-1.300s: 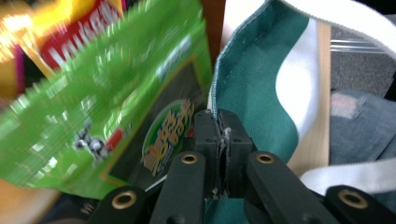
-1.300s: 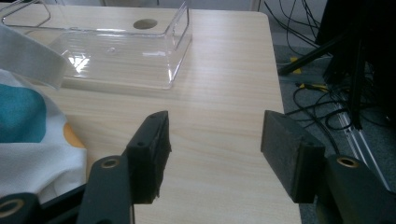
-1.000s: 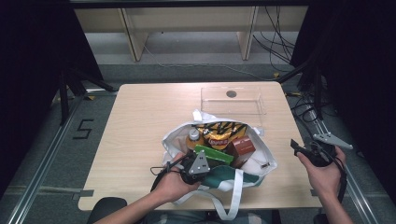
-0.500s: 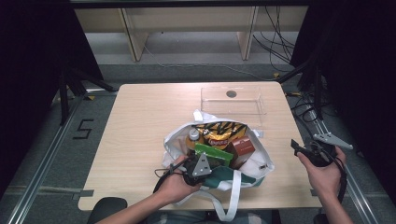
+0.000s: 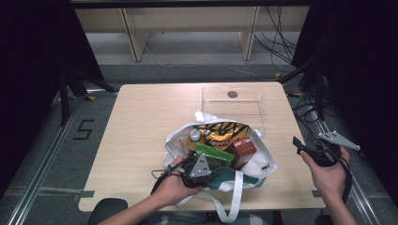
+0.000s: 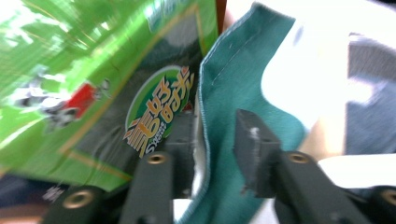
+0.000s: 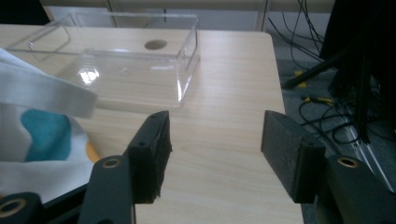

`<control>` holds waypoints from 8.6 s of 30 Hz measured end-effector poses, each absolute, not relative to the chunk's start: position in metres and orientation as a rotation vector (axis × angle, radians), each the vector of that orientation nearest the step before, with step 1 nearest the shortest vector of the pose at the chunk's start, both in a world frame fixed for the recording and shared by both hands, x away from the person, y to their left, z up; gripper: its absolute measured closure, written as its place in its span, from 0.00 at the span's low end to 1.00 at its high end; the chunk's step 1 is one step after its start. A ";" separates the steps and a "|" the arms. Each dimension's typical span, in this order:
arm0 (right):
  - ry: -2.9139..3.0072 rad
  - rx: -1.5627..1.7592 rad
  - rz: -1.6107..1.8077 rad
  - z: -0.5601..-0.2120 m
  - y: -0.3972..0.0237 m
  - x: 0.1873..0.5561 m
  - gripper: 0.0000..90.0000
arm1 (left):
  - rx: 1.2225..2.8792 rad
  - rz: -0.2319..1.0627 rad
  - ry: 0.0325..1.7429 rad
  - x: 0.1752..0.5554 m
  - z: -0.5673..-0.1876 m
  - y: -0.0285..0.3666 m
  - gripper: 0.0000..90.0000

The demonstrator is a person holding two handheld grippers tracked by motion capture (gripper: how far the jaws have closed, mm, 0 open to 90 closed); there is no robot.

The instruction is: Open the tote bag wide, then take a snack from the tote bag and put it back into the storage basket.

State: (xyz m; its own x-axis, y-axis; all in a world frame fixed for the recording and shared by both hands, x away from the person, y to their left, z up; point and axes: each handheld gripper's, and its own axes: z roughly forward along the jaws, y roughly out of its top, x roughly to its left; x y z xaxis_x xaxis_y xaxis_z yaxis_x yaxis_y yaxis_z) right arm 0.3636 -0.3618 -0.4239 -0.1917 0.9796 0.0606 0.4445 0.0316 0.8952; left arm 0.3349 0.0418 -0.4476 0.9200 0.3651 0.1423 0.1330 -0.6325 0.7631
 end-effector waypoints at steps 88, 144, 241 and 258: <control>2.113 1.090 1.282 -0.370 -0.255 0.392 0.93 | 1.933 0.601 0.635 0.423 -0.360 0.124 0.97; 2.169 1.244 1.117 -0.447 -0.246 0.452 0.94 | 2.113 0.570 0.763 0.475 -0.455 0.110 0.97; 1.991 1.120 1.476 -0.356 -0.246 0.410 0.59 | 1.762 0.738 0.851 0.416 -0.441 0.159 0.49; 2.165 1.089 1.434 -0.372 -0.237 0.420 0.68 | 1.766 0.739 0.848 0.416 -0.441 0.159 0.48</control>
